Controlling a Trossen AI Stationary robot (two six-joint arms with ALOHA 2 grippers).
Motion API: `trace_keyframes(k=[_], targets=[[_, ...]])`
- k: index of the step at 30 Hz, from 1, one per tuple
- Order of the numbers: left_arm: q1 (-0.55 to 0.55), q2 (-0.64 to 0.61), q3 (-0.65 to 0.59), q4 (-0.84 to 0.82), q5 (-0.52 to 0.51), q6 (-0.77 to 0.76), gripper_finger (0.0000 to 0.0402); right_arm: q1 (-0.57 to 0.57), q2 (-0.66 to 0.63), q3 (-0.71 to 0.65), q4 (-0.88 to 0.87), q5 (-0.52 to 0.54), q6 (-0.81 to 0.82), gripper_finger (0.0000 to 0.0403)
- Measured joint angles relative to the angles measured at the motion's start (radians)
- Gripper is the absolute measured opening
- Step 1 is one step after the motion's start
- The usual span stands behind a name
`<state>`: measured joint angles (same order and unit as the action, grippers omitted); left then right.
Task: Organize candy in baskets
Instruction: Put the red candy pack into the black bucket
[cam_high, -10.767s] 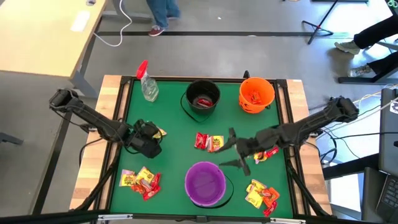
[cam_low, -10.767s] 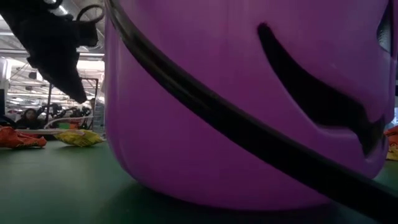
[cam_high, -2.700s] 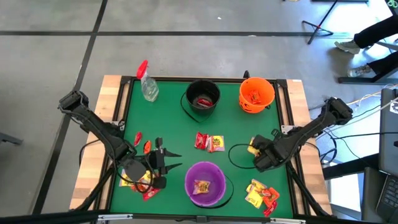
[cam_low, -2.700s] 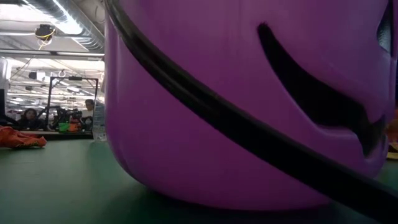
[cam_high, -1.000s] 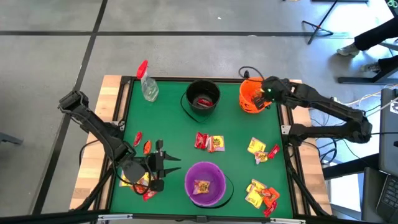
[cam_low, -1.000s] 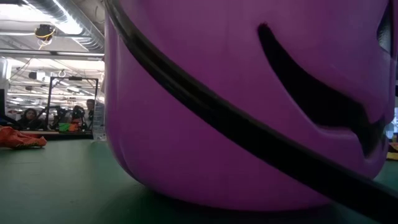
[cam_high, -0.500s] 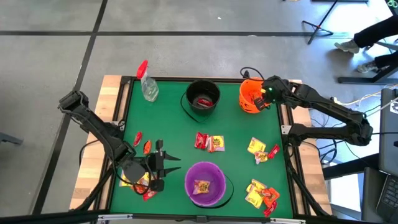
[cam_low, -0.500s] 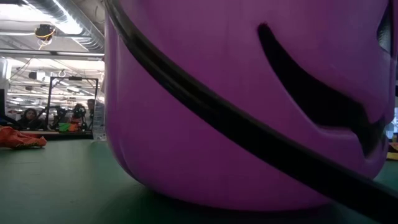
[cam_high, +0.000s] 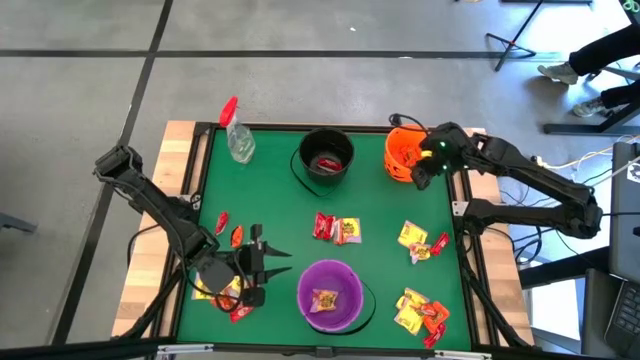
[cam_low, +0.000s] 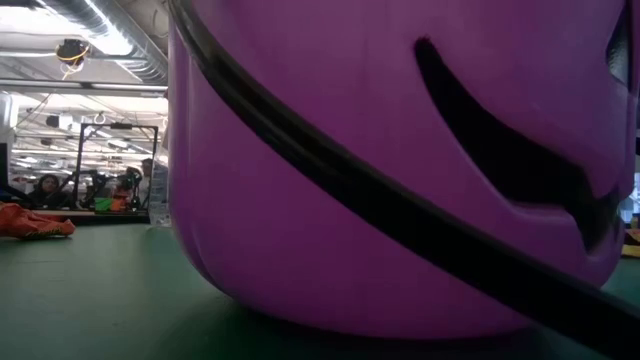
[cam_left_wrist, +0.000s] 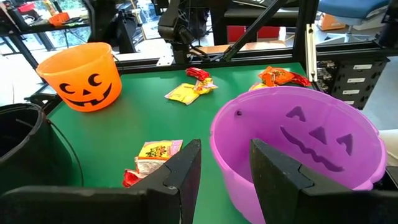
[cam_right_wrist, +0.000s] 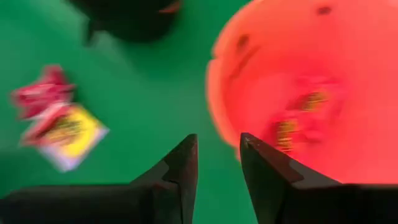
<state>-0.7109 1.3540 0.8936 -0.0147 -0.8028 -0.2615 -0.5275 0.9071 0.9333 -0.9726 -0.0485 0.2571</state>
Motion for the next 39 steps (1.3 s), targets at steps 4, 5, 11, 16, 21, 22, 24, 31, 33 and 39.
trace_keyframes(k=[4,5,11,16,21,22,24,31,33,39], targets=[[0.000,0.000,0.000,0.000,0.000,-0.001,0.0126,0.085,-0.045,0.000,-0.010,-0.115,0.049,0.0105],[0.000,0.000,0.000,0.000,0.000,-0.001,0.0126,0.117,-0.056,0.000,-0.017,-0.135,0.061,0.0102],[0.000,0.000,0.000,0.000,0.000,-0.016,0.0126,0.387,-0.096,0.001,-0.043,-0.070,0.207,0.0081],[-0.001,0.000,0.000,0.000,0.000,-0.026,0.0126,0.652,-0.090,0.001,-0.124,0.063,0.355,0.0070],[-0.001,0.000,0.000,0.000,0.000,-0.027,0.0126,0.879,-0.084,0.001,-0.245,0.189,0.561,0.0069],[-0.001,0.000,0.000,0.000,0.000,-0.027,0.0126,0.914,-0.084,0.001,-0.260,0.210,0.598,0.0069],[-0.001,0.000,0.000,0.000,0.000,-0.027,0.0126,0.980,-0.085,-0.013,-0.268,0.241,0.680,0.0069],[-0.001,0.000,0.000,0.000,0.000,-0.027,0.0126,1.144,-0.076,-0.175,-0.237,0.190,0.891,0.0069],[-0.001,0.000,0.000,0.000,0.000,-0.027,0.0126,1.171,-0.064,-0.235,-0.232,0.139,0.919,0.0069],[0.002,0.000,0.000,-0.002,0.000,-0.025,0.0126,1.169,0.002,-0.222,-0.225,0.076,0.863,0.0071]])
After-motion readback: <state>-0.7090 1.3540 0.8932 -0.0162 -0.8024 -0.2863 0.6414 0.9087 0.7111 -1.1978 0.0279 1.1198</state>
